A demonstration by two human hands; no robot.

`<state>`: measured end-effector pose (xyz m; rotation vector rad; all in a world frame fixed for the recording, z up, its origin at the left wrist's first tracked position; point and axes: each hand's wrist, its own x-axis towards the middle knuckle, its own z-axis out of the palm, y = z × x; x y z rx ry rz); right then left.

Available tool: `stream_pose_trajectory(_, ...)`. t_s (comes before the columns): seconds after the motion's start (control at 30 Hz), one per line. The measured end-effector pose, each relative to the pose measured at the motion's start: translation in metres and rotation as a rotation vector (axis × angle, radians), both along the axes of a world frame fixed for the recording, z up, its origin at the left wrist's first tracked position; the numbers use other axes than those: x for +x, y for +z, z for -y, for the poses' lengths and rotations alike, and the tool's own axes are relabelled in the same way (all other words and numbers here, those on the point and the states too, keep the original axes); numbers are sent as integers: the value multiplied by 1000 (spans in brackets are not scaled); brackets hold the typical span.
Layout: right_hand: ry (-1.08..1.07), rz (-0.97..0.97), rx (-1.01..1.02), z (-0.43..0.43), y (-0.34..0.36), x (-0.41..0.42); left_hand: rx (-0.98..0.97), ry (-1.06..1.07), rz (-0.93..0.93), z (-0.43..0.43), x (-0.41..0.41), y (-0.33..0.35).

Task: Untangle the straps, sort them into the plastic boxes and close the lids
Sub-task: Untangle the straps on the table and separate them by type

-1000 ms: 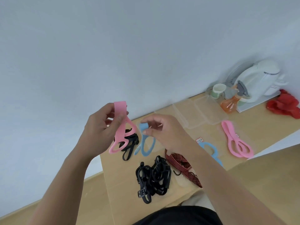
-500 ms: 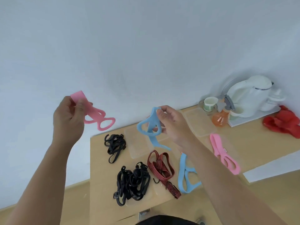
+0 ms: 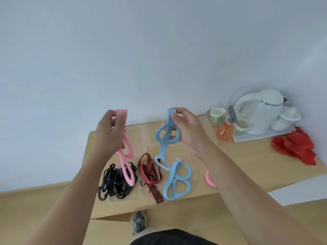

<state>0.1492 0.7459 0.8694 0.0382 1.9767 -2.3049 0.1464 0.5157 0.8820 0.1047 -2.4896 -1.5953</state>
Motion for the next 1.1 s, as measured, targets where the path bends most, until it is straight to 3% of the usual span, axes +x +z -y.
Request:
stream_pose_trajectory(0.1,-1,24,39,-14,-14,7,4,-172,162,-33,15,-26)
stream_pose_trajectory(0.23,-20,42,80,-31,-29,14,50,-203,308,-63,35,-50)
stream_pose_trajectory(0.4,-32,58,96,-40,-50,15,81,-118,303,-76,39,-60)
stream_pose_trajectory(0.53,-13,78,234,-32,-93,18,120,-71,308,-75,32,-59)
stream_pose_trajectory(0.63,45,73,417,-21,-138,28,114,-80,307,-73,24,-62)
stream_pose_trajectory(0.8,111,-129,1008,-19,-205,43,130,-170,345,-64,3,-75)
stream_pose_trajectory(0.97,92,-254,1331,-15,-219,37,124,-206,365,-66,-19,-93)
stream_pose_trajectory(1.03,16,-244,1297,-12,-207,32,101,-250,407,-72,-23,-100)
stream_pose_trajectory(1.1,-150,-178,1038,-11,-187,29,101,-294,441,-82,-22,-104)
